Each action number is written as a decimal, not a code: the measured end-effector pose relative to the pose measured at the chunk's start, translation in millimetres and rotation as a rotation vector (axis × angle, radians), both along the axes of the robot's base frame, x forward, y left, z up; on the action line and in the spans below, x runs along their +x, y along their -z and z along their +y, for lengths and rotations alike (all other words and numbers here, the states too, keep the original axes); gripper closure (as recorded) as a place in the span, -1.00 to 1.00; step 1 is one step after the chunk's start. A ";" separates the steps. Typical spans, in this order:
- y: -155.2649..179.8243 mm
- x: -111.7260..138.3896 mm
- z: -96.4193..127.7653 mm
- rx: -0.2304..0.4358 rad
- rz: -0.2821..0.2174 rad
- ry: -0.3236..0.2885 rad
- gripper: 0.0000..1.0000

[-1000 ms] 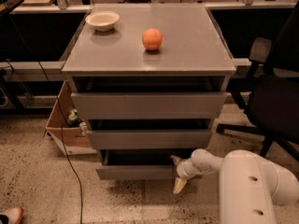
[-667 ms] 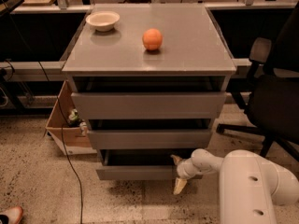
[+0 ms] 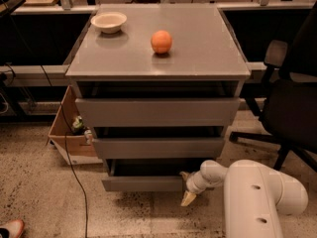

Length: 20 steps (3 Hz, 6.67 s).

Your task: Open bottom drawer

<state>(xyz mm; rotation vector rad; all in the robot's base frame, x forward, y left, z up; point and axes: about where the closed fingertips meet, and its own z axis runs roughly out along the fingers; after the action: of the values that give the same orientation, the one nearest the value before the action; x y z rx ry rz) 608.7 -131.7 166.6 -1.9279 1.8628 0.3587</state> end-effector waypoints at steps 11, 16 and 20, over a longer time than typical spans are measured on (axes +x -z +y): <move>-65.8 26.7 1.4 -0.072 -0.054 0.049 0.28; 37.4 -40.9 13.8 -0.121 0.158 0.075 0.90; 16.4 -115.5 11.5 0.079 0.351 -0.105 0.16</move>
Offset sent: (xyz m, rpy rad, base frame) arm -0.0923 -0.0405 0.0444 -0.0584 -0.0161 0.0335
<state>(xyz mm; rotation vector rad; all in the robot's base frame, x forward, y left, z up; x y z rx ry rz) 493.2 -120.1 150.2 -2.0136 1.9241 0.8392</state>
